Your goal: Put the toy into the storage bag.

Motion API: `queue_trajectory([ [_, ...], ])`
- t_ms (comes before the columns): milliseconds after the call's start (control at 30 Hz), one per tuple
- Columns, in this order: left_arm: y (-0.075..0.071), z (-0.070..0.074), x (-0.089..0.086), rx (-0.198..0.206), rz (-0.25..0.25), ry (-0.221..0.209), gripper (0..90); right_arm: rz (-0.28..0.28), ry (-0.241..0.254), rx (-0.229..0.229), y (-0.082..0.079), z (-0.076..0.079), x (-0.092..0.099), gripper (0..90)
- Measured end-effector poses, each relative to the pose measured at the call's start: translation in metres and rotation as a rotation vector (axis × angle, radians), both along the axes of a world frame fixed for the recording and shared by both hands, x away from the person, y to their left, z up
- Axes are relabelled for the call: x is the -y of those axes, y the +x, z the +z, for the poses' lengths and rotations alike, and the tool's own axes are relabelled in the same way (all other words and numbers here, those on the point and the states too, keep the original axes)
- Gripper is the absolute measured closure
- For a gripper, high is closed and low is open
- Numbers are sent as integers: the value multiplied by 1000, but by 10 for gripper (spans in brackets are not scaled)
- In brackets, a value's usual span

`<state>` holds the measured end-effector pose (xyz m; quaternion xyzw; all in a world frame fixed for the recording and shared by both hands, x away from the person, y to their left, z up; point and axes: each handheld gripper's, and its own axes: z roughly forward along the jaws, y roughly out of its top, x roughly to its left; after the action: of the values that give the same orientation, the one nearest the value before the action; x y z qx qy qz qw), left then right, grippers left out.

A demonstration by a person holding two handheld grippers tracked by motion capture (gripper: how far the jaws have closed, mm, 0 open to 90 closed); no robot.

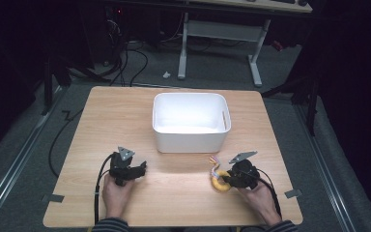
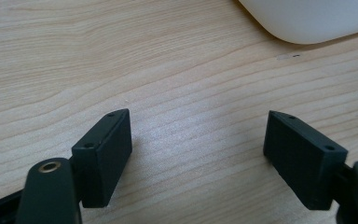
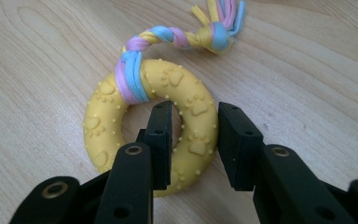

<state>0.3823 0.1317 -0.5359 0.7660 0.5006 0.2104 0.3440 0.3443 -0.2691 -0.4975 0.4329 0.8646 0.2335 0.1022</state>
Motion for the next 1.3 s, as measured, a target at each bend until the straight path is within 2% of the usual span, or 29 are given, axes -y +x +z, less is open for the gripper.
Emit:
queue_trajectory([
  [433, 0, 0, 0, 0, 0, 0, 237, -37, 41, 38, -8, 10, 20, 677],
  [500, 0, 0, 0, 0, 1, 0, 238, -53, 53, 38, -9, 12, 25, 678],
  [667, 0, 0, 0, 1, 2, -5, 237, -76, 47, 52, -15, 17, 36, 678],
  [800, 0, 0, 0, 0, 2, -4, 234, -110, 65, 78, -19, 24, 49, 678],
  [867, 0, 0, 0, 1, 2, -4, 234, -142, 89, 86, -22, 29, 58, 679],
  [1033, 0, 0, 0, 0, 2, -5, 234, -174, 97, 101, -25, 34, 72, 679],
  [1300, 0, 0, 0, 0, 1, 4, 237, -205, 107, 135, -25, 44, 83, 679],
])
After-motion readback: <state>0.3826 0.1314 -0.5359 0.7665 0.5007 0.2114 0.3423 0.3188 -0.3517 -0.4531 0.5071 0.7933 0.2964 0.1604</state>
